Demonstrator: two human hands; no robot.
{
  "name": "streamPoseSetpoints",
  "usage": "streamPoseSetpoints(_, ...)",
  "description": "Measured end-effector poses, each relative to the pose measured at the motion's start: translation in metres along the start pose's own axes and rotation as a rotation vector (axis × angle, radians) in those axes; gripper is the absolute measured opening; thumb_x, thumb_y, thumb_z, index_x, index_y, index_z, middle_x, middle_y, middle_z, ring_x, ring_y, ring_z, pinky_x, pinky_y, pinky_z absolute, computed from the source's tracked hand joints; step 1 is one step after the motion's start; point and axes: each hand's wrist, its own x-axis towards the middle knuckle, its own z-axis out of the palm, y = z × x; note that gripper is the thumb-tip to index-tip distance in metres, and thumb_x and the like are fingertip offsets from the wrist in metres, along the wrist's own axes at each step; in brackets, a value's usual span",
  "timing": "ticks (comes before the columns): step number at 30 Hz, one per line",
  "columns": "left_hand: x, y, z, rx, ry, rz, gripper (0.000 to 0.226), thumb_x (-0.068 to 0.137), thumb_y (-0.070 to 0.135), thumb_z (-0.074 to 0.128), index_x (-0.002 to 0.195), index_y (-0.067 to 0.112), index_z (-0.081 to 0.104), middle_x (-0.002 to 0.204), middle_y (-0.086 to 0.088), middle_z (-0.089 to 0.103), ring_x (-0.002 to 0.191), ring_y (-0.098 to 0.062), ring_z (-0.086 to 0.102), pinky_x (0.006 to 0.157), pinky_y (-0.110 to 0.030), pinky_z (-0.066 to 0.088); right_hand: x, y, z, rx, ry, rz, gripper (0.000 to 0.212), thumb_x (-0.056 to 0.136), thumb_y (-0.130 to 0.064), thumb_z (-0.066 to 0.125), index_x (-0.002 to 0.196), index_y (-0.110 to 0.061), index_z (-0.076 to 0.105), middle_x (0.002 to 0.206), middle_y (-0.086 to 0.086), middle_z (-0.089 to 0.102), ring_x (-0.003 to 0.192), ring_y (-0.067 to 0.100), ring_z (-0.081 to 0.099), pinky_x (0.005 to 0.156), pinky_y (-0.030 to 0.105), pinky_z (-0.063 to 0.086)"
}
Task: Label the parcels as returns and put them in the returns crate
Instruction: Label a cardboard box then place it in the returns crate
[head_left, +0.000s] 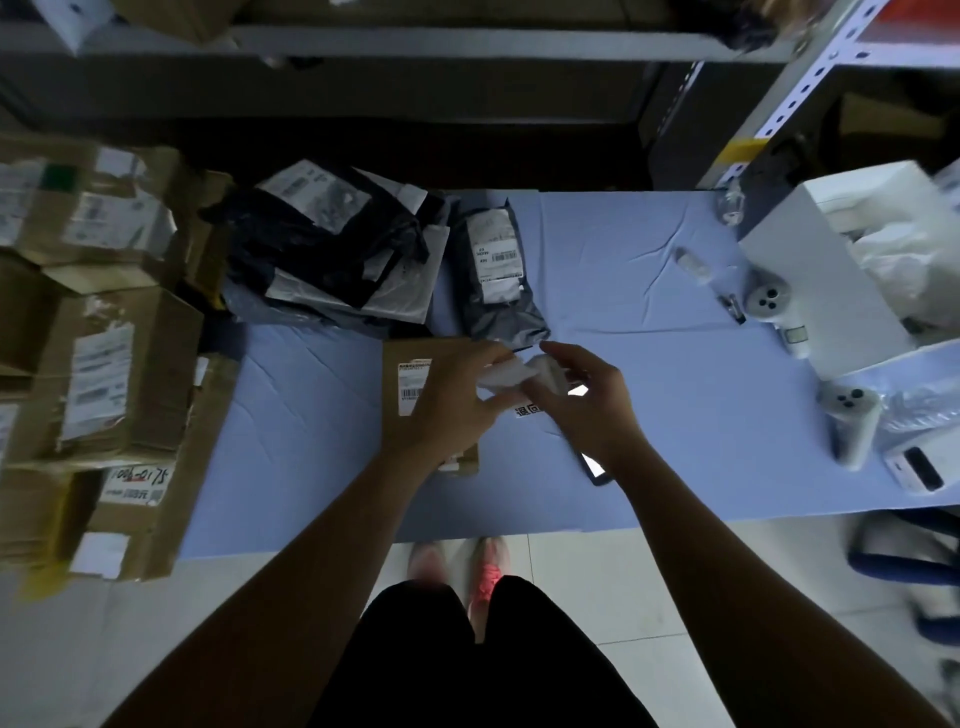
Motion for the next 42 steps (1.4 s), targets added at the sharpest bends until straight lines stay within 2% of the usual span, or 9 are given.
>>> streamPoseSetpoints(6, 0.011, 0.004, -0.017, 0.061, 0.042, -0.065, 0.011, 0.092, 0.022, 0.069, 0.099, 0.014, 0.067, 0.084, 0.009, 0.059, 0.076, -0.002, 0.055, 0.062, -0.010, 0.040, 0.010, 0.009, -0.004, -0.125, -0.079, -0.030, 0.053, 0.071, -0.014, 0.087, 0.119, -0.022, 0.067, 0.106, -0.005, 0.068, 0.090, 0.001, 0.065, 0.069, 0.010, 0.050)
streamPoseSetpoints(9, 0.013, -0.006, -0.018, 0.154, -0.018, 0.006, 0.007, 0.093, 0.026, 0.067, 0.092, 0.019, 0.065, 0.074, 0.011, 0.059, 0.068, -0.010, 0.059, 0.056, -0.020, 0.042, 0.013, 0.023, 0.006, -0.324, -0.039, -0.208, 0.052, 0.060, -0.013, 0.090, 0.107, -0.018, 0.069, 0.110, -0.001, 0.063, 0.097, 0.018, 0.061, 0.076, 0.028, 0.055)
streamPoseSetpoints(14, 0.010, -0.022, -0.014, -0.146, -0.103, -0.006, 0.026, 0.075, -0.005, 0.075, 0.090, 0.017, 0.073, 0.099, 0.005, 0.071, 0.095, -0.007, 0.067, 0.082, -0.025, 0.056, 0.018, 0.037, 0.017, -0.335, 0.008, -0.221, 0.053, 0.062, -0.010, 0.089, 0.106, -0.017, 0.061, 0.113, 0.004, 0.061, 0.095, 0.021, 0.058, 0.073, 0.031, 0.053)
streamPoseSetpoints(17, 0.007, -0.014, -0.015, -0.254, -0.177, -0.190, 0.018, 0.076, 0.008, 0.074, 0.094, 0.013, 0.075, 0.109, 0.010, 0.068, 0.101, 0.002, 0.062, 0.080, -0.014, 0.052, 0.023, 0.047, 0.018, -0.314, -0.001, -0.145, 0.054, 0.066, -0.010, 0.086, 0.109, -0.023, 0.056, 0.104, -0.001, 0.063, 0.089, 0.022, 0.060, 0.073, 0.038, 0.054)
streamPoseSetpoints(22, 0.013, -0.004, 0.006, -0.303, -0.010, -0.553, 0.016, 0.085, 0.025, 0.073, 0.081, 0.010, 0.074, 0.073, -0.008, 0.068, 0.061, -0.012, 0.062, 0.055, -0.026, 0.047, 0.029, 0.064, 0.016, -0.330, -0.037, -0.136, 0.048, 0.071, -0.006, 0.083, 0.112, -0.020, 0.062, 0.107, -0.006, 0.066, 0.094, 0.013, 0.061, 0.080, 0.023, 0.052)
streamPoseSetpoints(25, 0.013, 0.000, 0.031, -0.249, 0.004, -0.686, 0.011, 0.078, 0.017, 0.080, 0.086, 0.021, 0.073, 0.079, 0.002, 0.072, 0.066, -0.008, 0.067, 0.054, -0.018, 0.053, 0.033, 0.074, 0.018, -0.360, -0.052, -0.167, 0.043, 0.072, -0.007, 0.084, 0.107, -0.017, 0.062, 0.108, -0.004, 0.063, 0.094, 0.010, 0.058, 0.075, 0.008, 0.043)
streamPoseSetpoints(30, 0.014, 0.001, 0.049, -0.251, 0.024, -0.700, 0.021, 0.084, 0.011, 0.073, 0.103, 0.018, 0.071, 0.093, 0.008, 0.070, 0.080, -0.006, 0.066, 0.052, -0.005, 0.043, 0.040, 0.093, 0.016, -0.453, -0.068, -0.241, 0.031, 0.075, -0.005, 0.082, 0.097, -0.009, 0.061, 0.105, 0.004, 0.059, 0.086, 0.010, 0.050, 0.071, 0.011, 0.039)
streamPoseSetpoints(34, 0.018, -0.005, 0.043, -0.196, -0.013, -0.731, 0.026, 0.088, 0.007, 0.066, 0.106, 0.026, 0.069, 0.101, 0.005, 0.066, 0.086, -0.010, 0.064, 0.063, -0.019, 0.055, 0.039, 0.098, 0.010, -0.433, -0.113, -0.221, 0.033, 0.076, -0.012, 0.083, 0.103, -0.014, 0.066, 0.105, -0.004, 0.063, 0.090, 0.007, 0.051, 0.076, 0.008, 0.038)
streamPoseSetpoints(42, 0.042, -0.002, 0.034, -0.519, -0.005, -0.839, 0.010, 0.092, 0.005, 0.064, 0.098, 0.000, 0.070, 0.084, -0.009, 0.066, 0.072, -0.014, 0.063, 0.063, -0.013, 0.052, 0.042, 0.094, 0.005, -0.377, -0.115, -0.112, 0.041, 0.081, -0.028, 0.081, 0.120, -0.022, 0.067, 0.112, -0.016, 0.064, 0.096, -0.008, 0.049, 0.080, 0.002, 0.038)
